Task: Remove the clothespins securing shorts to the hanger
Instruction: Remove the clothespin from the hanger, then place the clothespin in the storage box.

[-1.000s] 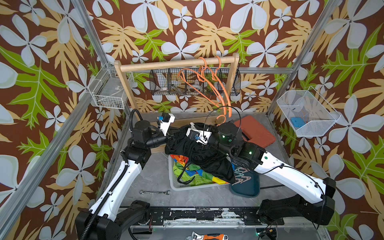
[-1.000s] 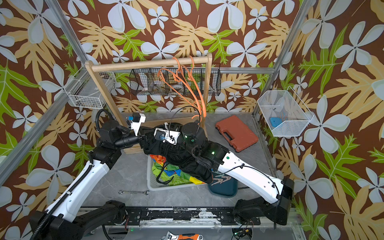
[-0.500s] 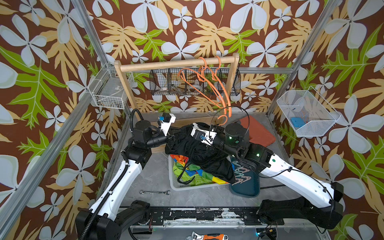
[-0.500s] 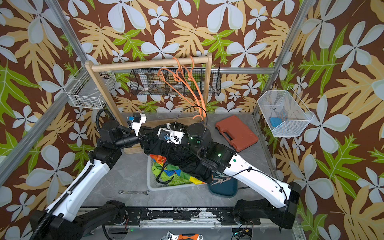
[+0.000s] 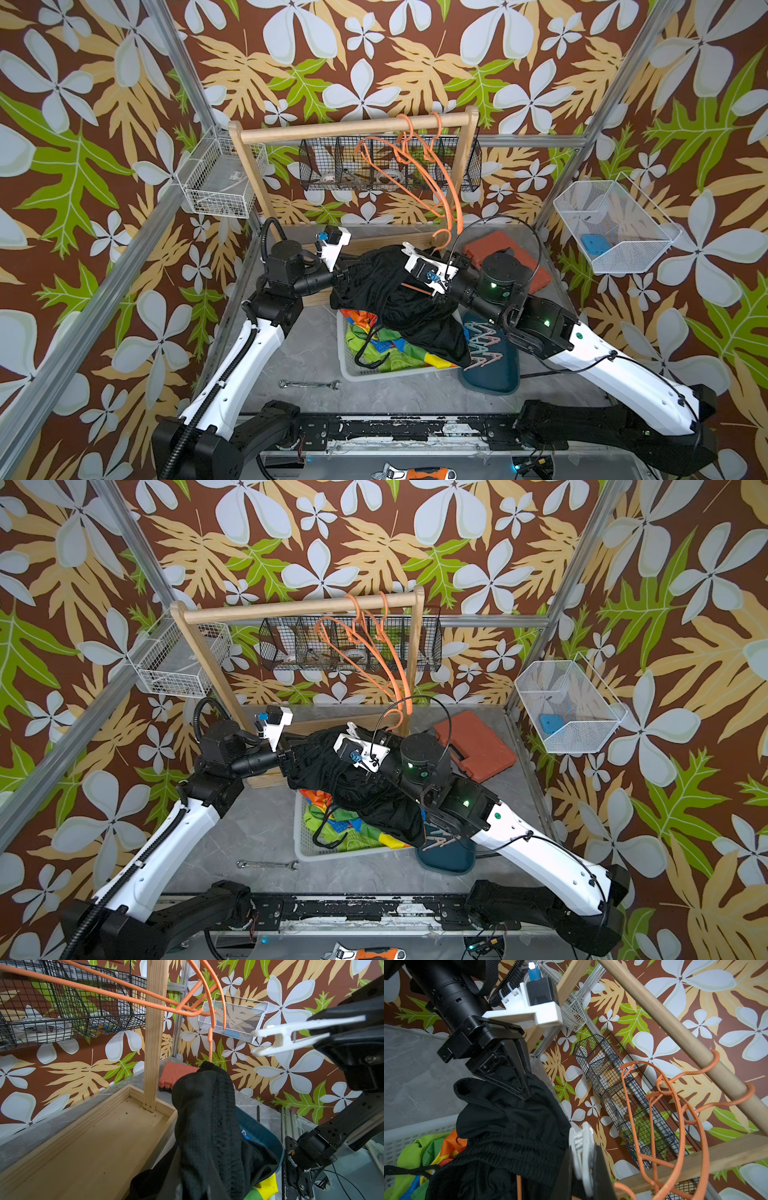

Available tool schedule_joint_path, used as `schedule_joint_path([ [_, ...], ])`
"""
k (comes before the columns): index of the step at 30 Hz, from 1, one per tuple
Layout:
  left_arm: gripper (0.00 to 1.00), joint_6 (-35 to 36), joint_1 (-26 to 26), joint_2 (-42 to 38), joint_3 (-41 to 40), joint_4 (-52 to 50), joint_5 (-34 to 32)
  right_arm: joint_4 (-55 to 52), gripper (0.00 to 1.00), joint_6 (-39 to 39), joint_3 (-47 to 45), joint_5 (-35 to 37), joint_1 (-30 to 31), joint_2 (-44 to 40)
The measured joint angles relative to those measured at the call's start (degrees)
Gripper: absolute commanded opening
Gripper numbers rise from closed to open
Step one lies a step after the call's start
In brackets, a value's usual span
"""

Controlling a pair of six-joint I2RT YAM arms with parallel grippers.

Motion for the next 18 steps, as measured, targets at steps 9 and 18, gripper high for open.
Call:
schedule_joint_path([
  [9,0.00,0.00,0.00,0.00,0.00,0.00,0.00,-3.43,0.07,3.39,-6.27,4.48,0.00,-7.10],
  [18,0.00,0.04,0.00,-0.02,0.00,-0.02,-0.07,-4.55,0.08,11.87,-16.35,9.09,0.00,-17.03],
])
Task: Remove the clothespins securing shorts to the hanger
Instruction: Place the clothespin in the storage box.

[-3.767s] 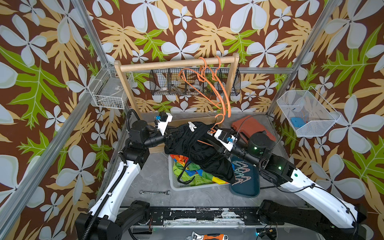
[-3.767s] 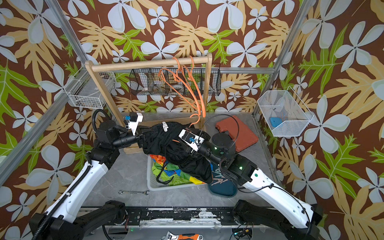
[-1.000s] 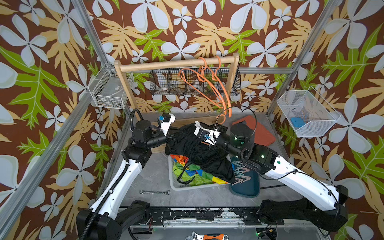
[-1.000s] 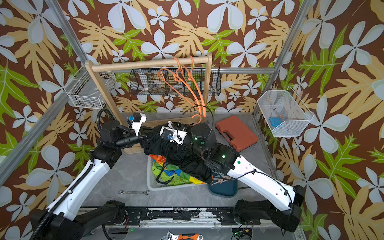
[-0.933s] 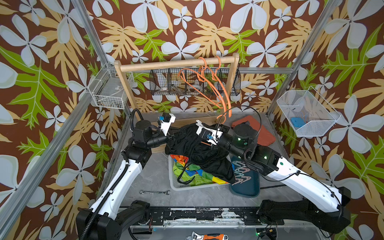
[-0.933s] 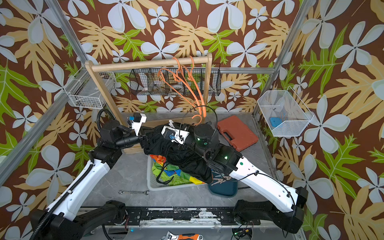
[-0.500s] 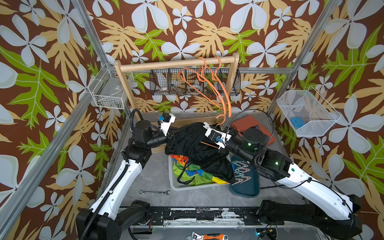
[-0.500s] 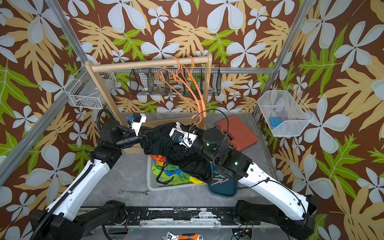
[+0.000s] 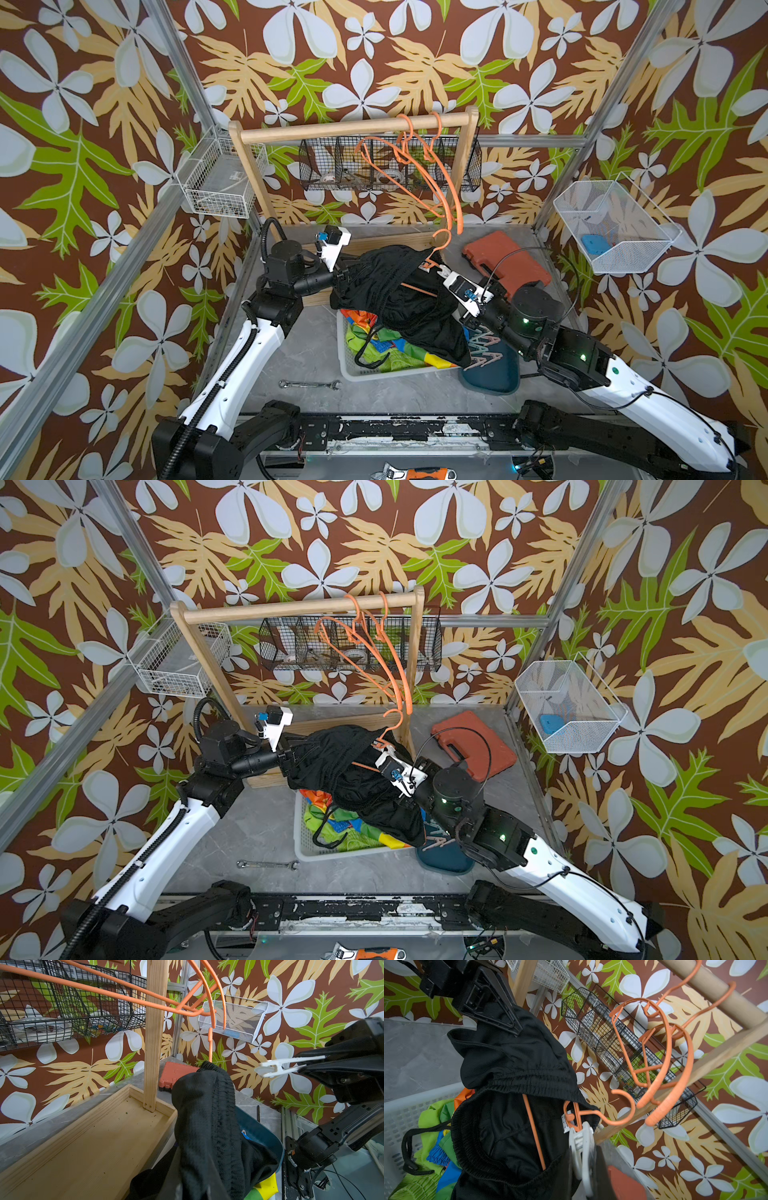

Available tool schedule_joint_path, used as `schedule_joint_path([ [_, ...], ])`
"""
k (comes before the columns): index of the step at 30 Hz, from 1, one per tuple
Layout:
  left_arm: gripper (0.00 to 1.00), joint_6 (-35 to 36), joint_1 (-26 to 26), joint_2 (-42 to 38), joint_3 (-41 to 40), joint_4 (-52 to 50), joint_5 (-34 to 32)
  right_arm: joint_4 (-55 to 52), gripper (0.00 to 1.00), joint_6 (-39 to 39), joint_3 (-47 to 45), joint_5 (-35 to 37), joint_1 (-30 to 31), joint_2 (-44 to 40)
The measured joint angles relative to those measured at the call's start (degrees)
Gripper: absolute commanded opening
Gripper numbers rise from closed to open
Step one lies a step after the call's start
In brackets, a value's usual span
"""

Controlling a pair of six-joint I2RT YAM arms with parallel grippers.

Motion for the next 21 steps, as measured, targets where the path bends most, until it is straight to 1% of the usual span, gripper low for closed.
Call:
schedule_joint_path([
  [5,0.00,0.35,0.00,-0.44,0.00,-0.42,-0.74,-0.37,0.08,6.71,-6.49,3.15,-0.02,-6.56],
  [9,0.00,0.61,0.00,-0.70,0.00,-1.01,-0.96,-0.33,0.08,13.33,-11.56,7.80,-0.13,-11.80],
  [14,0.00,1.40,0.00,-1.20,0.00,-1.46,-1.07,-0.31,0.09,23.98,-17.97,15.80,-0.13,-17.88],
  [16,0.00,1.40,0.00,-1.20,0.00,-1.57,-1.20,-0.85,0.09,29.55,-20.65,19.10,-0.13,-19.65],
  [21,0.00,1.42,0.00,-1.49,0.02,-1.90,-1.22,-3.06,0.09,42.93,-27.17,24.50,-0.13,-22.36],
])
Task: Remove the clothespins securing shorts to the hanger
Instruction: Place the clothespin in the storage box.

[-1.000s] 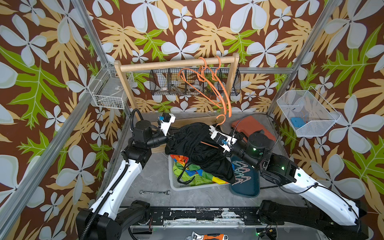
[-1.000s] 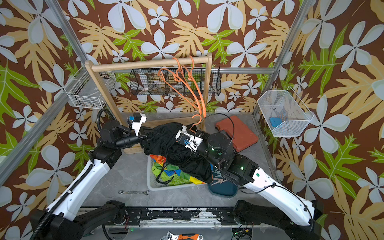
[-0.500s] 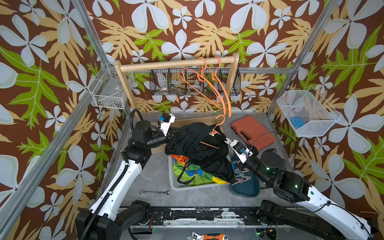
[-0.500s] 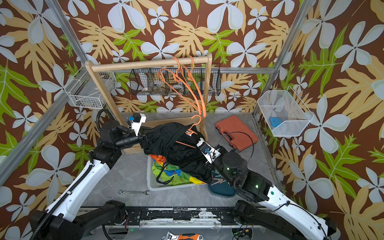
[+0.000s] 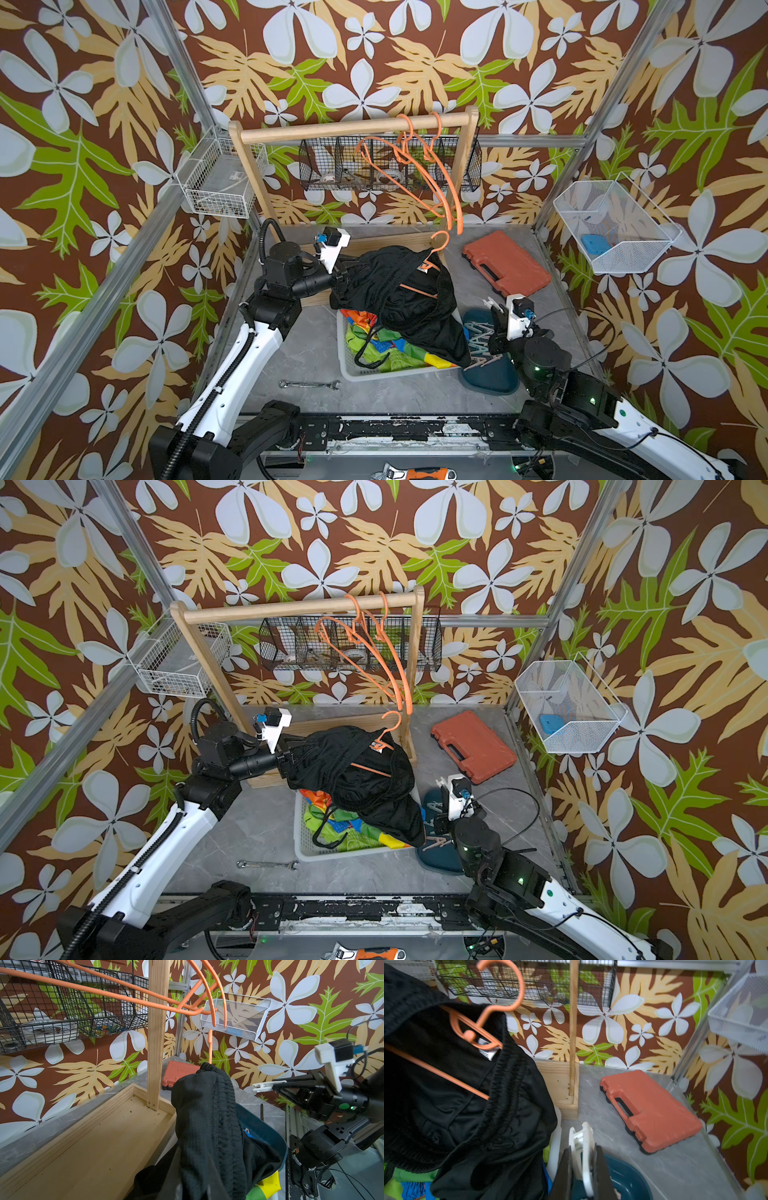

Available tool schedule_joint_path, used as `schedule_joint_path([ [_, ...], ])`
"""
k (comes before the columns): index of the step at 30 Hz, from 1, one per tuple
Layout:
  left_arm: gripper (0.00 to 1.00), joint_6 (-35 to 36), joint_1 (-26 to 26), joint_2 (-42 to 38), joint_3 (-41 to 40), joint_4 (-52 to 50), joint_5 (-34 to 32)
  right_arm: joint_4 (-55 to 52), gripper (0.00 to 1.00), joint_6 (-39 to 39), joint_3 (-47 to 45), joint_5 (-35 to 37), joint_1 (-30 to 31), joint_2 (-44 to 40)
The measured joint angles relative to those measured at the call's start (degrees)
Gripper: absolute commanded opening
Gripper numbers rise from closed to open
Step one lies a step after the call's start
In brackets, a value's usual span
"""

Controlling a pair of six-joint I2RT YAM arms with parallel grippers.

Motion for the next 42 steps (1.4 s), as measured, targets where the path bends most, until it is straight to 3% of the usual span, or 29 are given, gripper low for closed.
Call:
schedule_joint_path([
  [15,0.00,0.20,0.00,-0.63,0.00,-0.72,0.00,-6.08,0.13,34.05,-15.17,3.91,0.00,0.00],
  [20,0.00,0.20,0.00,-0.66,0.00,-0.83,-0.13,-7.15,0.23,40.19,-18.27,3.58,0.00,-1.92],
  [26,0.00,0.20,0.00,-0.66,0.00,-0.83,-0.15,-8.31,0.36,42.73,-18.69,3.61,0.00,-2.56],
  [33,0.00,0.22,0.00,-0.66,0.00,-0.85,-0.17,-8.26,0.43,42.25,-17.70,3.67,0.00,-2.54],
  [42,0.00,0.22,0.00,-0.74,0.02,-0.85,-0.15,-3.30,0.54,30.32,-10.47,3.85,0.00,0.22],
])
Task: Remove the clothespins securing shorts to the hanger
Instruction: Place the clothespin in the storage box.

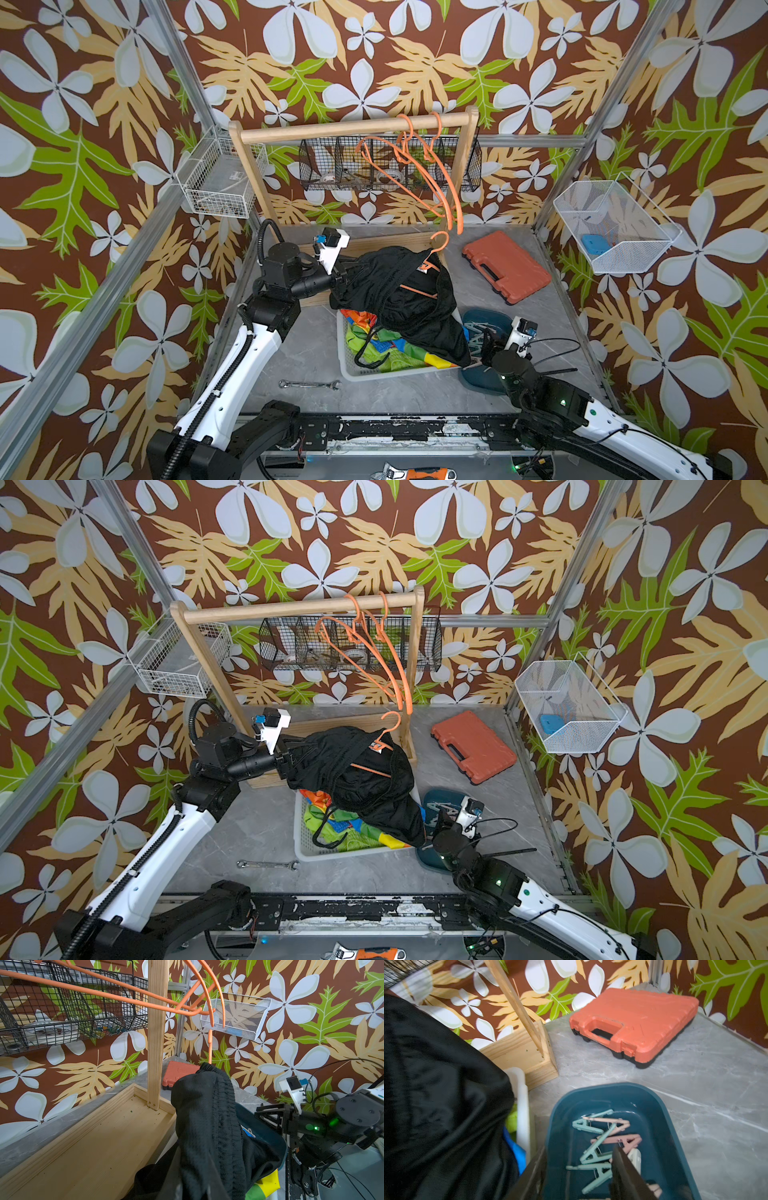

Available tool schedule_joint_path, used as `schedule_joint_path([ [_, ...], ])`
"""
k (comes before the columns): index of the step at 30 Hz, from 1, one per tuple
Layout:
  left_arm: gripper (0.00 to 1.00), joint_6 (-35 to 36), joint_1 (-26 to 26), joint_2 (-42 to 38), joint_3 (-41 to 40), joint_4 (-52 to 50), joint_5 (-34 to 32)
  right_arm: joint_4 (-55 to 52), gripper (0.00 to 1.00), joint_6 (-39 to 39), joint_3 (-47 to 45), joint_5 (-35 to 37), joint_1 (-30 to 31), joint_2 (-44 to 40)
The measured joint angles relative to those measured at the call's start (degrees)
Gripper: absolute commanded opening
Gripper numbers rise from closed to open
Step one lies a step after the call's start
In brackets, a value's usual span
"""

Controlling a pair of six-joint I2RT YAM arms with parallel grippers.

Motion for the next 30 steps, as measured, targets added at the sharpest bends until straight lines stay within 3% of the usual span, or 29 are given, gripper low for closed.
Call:
schedule_joint_path([
  [6,0.00,0.02,0.00,-0.55,0.00,-0.04,0.09,10.29,0.65,-15.08,10.03,-4.02,0.02,5.79],
  [13,0.00,0.02,0.00,-1.03,0.00,-0.04,0.55,23.15,0.67,-28.15,20.26,-13.25,-1.70,13.60],
  [19,0.00,0.00,0.00,-1.53,0.00,-0.04,1.31,32.35,0.67,-29.00,22.91,-26.45,-12.74,17.68],
  [24,0.00,0.00,0.00,-1.77,0.13,-0.15,2.03,39.58,0.67,-23.96,22.18,-38.69,-22.29,19.98],
  [30,0.00,0.02,0.00,-1.81,0.26,-0.17,2.64,45.55,0.66,-18.78,20.50,-49.07,-24.44,22.64],
])
